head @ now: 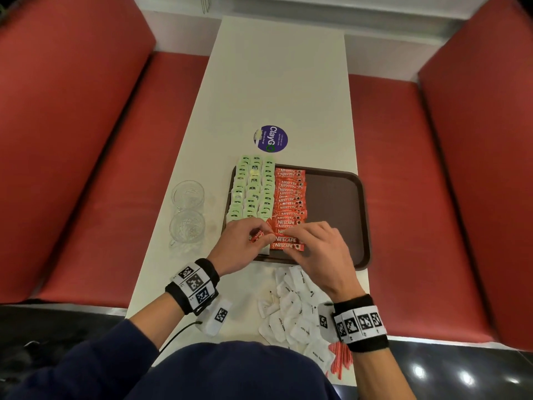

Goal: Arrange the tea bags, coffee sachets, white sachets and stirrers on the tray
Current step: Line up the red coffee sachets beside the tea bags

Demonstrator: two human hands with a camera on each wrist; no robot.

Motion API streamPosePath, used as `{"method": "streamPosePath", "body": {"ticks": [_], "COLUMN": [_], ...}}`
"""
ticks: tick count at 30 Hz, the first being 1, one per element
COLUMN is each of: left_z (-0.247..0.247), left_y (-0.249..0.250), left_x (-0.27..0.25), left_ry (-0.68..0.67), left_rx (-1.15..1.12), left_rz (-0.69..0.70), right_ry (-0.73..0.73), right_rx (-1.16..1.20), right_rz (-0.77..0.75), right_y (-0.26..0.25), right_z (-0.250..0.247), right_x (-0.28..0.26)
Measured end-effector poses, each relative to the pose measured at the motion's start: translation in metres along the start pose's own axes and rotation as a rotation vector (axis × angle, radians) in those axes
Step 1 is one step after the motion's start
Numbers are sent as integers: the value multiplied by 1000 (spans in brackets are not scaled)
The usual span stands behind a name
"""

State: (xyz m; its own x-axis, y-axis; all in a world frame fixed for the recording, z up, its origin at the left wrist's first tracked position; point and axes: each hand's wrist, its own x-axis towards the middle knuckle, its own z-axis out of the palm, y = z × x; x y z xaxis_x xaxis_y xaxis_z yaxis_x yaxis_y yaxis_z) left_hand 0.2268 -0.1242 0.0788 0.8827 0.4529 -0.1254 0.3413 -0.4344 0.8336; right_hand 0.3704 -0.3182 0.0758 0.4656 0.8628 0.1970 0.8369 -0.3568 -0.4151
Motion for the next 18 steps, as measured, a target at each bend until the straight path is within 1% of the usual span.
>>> {"method": "streamPosePath", "body": {"ticks": [2,4,6,9,12,14,18], "left_z": [1,0,-2,-6,-8,-9,-11], "left_y": [-2,-5,-10,-18,-20,-21,-28], "left_x": [1,1,-2,-6,-12,-16,-21], "left_ry": [-23,-54,-68,-67,-98,-106,-90], "left_rx": [16,32,29,3,-59,-76,-112], "left_rz": [-2,-8,-17,-51,-69,-80,-145], "right_ry": [31,45,-3,-180,-343,-374,-346], "right_rx": [-93,-85,-48,-34,-52,-69,-113], "right_rz": [-86,-95,-26,137,190,189,186], "right_y": [1,4,11,28,37,38,38], "right_z": [5,10,16,33,50,57,65], "right_x": [-1,-2,-2,0,4,9,15]}}
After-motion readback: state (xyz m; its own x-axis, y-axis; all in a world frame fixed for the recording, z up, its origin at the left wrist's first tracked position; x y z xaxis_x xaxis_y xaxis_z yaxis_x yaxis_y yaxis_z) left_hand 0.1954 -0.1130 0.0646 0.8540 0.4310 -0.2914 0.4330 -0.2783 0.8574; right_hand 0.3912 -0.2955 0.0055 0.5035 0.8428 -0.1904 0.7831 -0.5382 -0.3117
